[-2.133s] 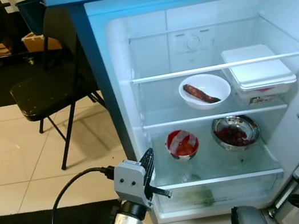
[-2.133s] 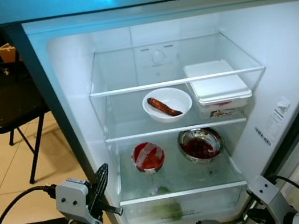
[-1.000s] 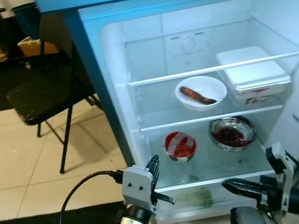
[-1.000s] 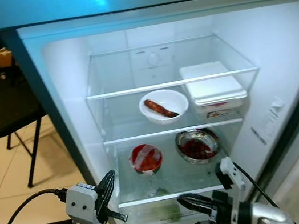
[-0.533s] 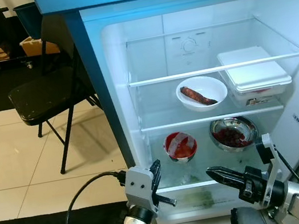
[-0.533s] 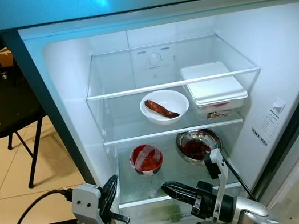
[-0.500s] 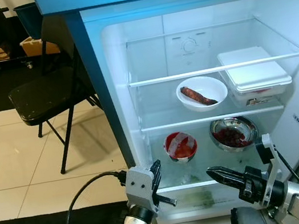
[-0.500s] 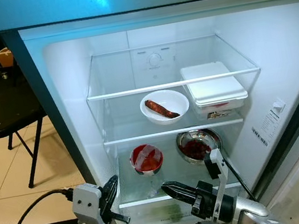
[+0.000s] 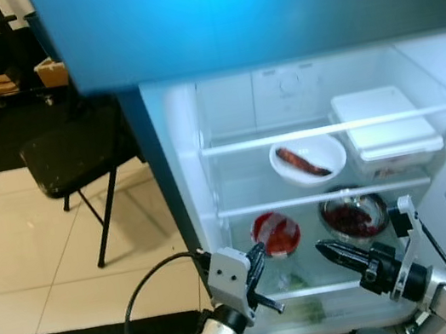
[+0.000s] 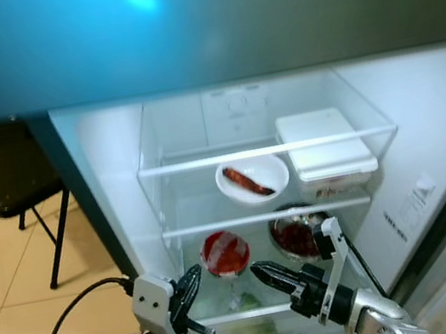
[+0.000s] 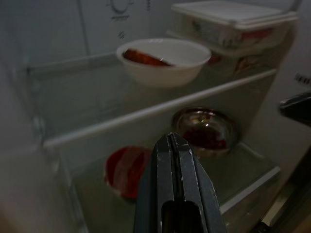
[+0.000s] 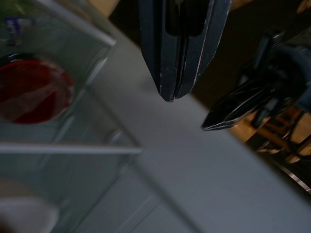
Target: Restocking fridge
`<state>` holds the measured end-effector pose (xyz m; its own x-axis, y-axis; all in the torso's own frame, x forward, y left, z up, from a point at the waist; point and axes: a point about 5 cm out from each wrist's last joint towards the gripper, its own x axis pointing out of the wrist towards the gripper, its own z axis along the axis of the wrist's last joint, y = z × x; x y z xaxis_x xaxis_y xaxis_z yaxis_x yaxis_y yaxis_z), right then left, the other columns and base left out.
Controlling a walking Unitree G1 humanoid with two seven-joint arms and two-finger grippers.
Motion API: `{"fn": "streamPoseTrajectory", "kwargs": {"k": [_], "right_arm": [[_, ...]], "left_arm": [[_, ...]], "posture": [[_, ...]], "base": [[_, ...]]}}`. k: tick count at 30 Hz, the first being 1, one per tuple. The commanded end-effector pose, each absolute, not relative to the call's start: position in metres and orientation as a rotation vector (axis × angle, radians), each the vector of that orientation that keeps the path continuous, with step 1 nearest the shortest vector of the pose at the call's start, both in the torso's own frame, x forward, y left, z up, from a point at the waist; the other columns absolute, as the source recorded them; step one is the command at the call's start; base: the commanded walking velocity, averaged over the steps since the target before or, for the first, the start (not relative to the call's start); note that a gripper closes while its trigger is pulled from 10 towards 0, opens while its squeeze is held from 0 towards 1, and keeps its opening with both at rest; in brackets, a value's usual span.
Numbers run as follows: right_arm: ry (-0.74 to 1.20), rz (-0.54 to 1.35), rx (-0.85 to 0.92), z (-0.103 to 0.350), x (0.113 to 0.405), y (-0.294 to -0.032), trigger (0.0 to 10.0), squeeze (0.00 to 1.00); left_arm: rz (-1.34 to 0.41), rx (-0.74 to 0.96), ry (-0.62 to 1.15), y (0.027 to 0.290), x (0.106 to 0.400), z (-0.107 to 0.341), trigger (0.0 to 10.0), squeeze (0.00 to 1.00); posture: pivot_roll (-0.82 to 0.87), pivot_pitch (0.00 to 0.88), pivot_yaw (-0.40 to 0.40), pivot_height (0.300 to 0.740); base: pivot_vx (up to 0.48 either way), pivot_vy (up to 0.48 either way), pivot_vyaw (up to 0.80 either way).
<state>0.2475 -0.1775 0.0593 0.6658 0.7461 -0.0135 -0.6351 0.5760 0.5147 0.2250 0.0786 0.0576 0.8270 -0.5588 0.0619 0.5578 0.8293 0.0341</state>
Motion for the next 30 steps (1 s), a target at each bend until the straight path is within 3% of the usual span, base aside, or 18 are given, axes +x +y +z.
{"fn": "streamPoseTrajectory", "kwargs": {"k": [1,30], "right_arm": [[0.249,0.754,0.492,0.054,0.249,-0.184,10.0,0.00],[0.232,0.769,0.604,0.046,0.244,-0.184,10.0,0.00]], "left_arm": [[-0.643,0.053,-0.057,0.073,0.223,0.053,10.0,0.00],[-0.709,0.189,-0.042,0.065,0.220,0.044,10.0,0.00]], "posture": [[-0.03,0.000,-0.016,0.616],[-0.03,0.000,-0.005,0.631]], "base": [[0.000,0.000,0.00],[0.000,0.000,0.00]]}}
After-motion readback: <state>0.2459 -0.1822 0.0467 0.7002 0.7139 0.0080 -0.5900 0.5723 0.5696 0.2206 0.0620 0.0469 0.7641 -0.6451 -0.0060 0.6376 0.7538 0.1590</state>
